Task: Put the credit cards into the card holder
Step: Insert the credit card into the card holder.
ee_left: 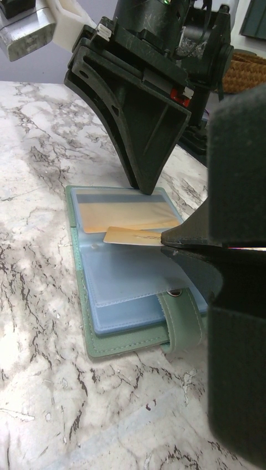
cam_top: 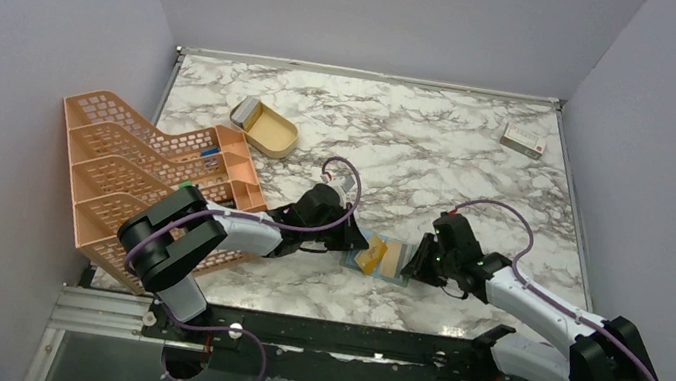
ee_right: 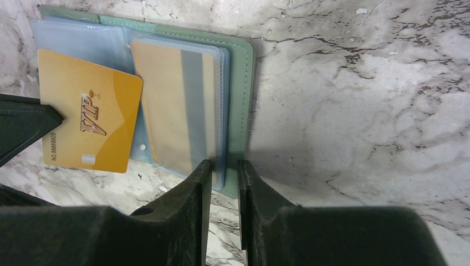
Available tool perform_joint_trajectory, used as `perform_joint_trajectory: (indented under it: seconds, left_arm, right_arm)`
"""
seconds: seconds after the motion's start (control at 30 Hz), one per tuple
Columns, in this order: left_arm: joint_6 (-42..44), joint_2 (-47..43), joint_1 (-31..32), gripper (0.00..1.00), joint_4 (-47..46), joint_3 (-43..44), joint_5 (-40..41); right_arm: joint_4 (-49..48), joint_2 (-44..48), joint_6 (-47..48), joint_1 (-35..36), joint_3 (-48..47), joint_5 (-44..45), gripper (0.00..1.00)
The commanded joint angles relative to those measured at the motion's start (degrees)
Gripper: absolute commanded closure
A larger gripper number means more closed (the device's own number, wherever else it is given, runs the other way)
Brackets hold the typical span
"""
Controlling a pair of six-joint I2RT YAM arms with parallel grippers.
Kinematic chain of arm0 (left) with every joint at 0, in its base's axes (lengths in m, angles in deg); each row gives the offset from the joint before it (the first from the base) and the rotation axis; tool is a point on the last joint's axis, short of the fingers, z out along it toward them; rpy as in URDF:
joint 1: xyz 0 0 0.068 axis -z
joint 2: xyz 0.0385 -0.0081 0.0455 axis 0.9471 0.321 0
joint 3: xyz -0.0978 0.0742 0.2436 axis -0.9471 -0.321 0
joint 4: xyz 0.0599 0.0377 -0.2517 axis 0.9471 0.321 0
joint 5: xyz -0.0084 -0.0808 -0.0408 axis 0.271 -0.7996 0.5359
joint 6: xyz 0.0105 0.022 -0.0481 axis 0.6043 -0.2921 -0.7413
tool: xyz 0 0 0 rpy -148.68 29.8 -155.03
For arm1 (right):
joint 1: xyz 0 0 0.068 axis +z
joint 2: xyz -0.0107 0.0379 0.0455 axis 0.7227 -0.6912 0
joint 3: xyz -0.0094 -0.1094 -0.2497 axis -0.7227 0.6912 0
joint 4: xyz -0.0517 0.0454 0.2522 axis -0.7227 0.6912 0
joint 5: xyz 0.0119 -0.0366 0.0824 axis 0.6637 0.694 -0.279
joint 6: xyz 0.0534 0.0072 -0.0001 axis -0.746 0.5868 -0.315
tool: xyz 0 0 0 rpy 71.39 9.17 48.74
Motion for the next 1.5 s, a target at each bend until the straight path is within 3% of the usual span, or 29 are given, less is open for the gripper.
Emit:
perform_joint_trajectory:
  seconds: [0.0,0.73,1.13,1.47]
  left_arm:
    - [-0.2,-1.9,-0.3,1.00,1.7,0.3,2.9]
    - [-2.6,3.2,1.2,1.00,-1.0,1.7,3.4]
    - [0.0,4.2,1.6,1.00,-1.2,2.7,9.1]
    - [-2.9,5.7,2.6,1.00,-4.2,1.4,11.0]
  right_arm:
    - [0.6,-0.3,-0.4,0.3,1.4,-0.1,0.78]
    - [-2.9,0.2,-2.6,0.3,3.9,-1.8,0.79]
    - [-3.6,0.3,-2.9,0.3,4.4,-1.9,0.79]
    - [-4.9,1.7,-5.3,0.3,6.1,-2.5,0.79]
